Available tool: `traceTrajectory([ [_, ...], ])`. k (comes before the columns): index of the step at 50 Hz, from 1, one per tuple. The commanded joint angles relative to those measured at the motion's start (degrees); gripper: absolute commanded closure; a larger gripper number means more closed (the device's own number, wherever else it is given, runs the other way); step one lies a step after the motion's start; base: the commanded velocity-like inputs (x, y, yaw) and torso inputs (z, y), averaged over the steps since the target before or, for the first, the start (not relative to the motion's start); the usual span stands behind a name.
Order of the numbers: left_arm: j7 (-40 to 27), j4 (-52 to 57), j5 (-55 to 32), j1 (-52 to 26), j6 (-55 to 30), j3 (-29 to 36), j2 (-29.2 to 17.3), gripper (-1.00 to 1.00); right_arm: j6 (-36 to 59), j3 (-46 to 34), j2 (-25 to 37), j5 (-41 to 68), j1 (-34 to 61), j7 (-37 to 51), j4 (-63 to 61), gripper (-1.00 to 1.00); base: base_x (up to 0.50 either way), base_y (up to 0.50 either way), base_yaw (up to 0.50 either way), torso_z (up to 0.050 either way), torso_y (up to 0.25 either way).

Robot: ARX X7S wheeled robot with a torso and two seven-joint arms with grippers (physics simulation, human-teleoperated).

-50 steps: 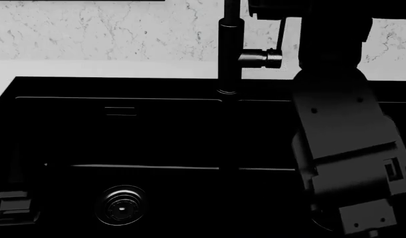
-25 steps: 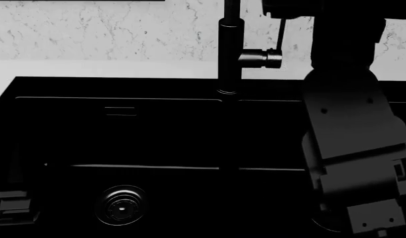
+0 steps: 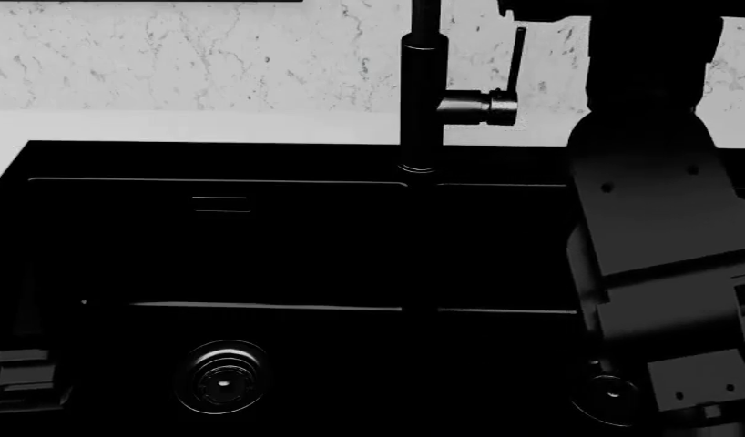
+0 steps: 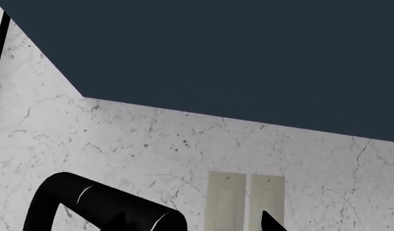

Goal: Turn the sink spout to the right.

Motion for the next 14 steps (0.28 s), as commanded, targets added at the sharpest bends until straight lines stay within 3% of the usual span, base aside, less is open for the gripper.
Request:
traceTrajectory([
  [1, -0.3, 0.1, -0.1, -0.1, -0.3, 0.2, -0.2, -1.0, -1.3, -0.1, 0.6, -0.6, 1.1, -0.5, 2.5, -1.0, 0.0, 0.0, 0.0, 0.0, 0.0],
  [14, -0.3, -0.1, -0.2, -0.2, -0.1, 0.3, -0.3, -1.0, -3.1, -0.4, 0.8, -1.3, 3.0, -1.3, 6.4, -1.0, 0.0, 0.0, 0.0, 0.0, 0.0],
])
